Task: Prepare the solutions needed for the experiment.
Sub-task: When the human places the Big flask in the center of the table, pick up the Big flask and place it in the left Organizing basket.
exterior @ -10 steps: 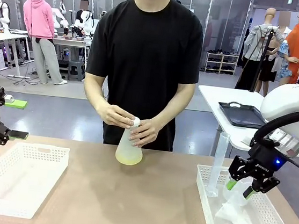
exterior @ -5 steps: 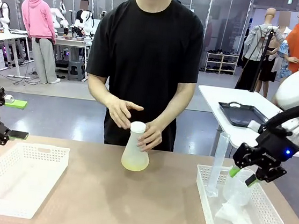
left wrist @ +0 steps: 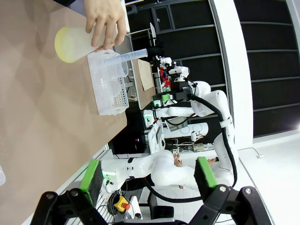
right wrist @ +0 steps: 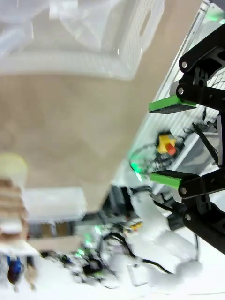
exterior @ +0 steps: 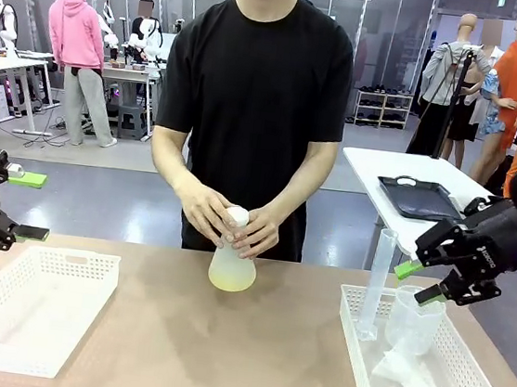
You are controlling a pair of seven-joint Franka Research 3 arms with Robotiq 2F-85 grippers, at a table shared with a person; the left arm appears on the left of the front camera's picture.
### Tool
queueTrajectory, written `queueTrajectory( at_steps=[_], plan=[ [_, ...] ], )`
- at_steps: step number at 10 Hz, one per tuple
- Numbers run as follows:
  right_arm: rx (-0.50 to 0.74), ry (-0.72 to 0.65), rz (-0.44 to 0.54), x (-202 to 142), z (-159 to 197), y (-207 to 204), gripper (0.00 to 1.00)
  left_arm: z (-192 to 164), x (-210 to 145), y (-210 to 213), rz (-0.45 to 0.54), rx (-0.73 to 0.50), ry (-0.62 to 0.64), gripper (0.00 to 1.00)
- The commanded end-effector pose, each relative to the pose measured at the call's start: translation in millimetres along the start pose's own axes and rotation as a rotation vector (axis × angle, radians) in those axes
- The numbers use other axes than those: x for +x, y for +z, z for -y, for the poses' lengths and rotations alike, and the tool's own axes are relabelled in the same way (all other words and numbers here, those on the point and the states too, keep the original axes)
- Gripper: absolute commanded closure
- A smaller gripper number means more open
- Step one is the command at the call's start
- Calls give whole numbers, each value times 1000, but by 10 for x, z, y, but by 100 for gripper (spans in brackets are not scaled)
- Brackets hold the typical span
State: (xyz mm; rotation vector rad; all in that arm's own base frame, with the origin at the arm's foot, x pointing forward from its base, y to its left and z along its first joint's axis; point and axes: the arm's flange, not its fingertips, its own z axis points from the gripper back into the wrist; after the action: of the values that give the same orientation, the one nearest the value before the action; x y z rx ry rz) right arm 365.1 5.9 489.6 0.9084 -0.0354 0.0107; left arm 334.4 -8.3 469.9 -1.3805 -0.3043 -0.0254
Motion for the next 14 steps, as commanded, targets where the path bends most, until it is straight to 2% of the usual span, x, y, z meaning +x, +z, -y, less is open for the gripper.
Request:
queueTrajectory(
  at_steps=[1,2,3,4,6,14],
  plan=[
    [191,18,-9,-95,87,28,38,12,13,-11,-2,-19,-4,0],
    [310,26,-10,-136,94,38,38,12,13,-11,-2,-19,-4,0],
    [339,10,-11,-156,98,32,38,12,13,-11,-2,-19,-4,0],
    [432,9,-43,-171,102,29,38,12,13,-11,-2,-19,-4,0],
    [477,-31,-31,-164,104,15,38,12,13,-11,-2,-19,-4,0],
    [474,-50,-41,-167,112,35,38,12,13,-11,-2,-19,-4,0]
  ],
)
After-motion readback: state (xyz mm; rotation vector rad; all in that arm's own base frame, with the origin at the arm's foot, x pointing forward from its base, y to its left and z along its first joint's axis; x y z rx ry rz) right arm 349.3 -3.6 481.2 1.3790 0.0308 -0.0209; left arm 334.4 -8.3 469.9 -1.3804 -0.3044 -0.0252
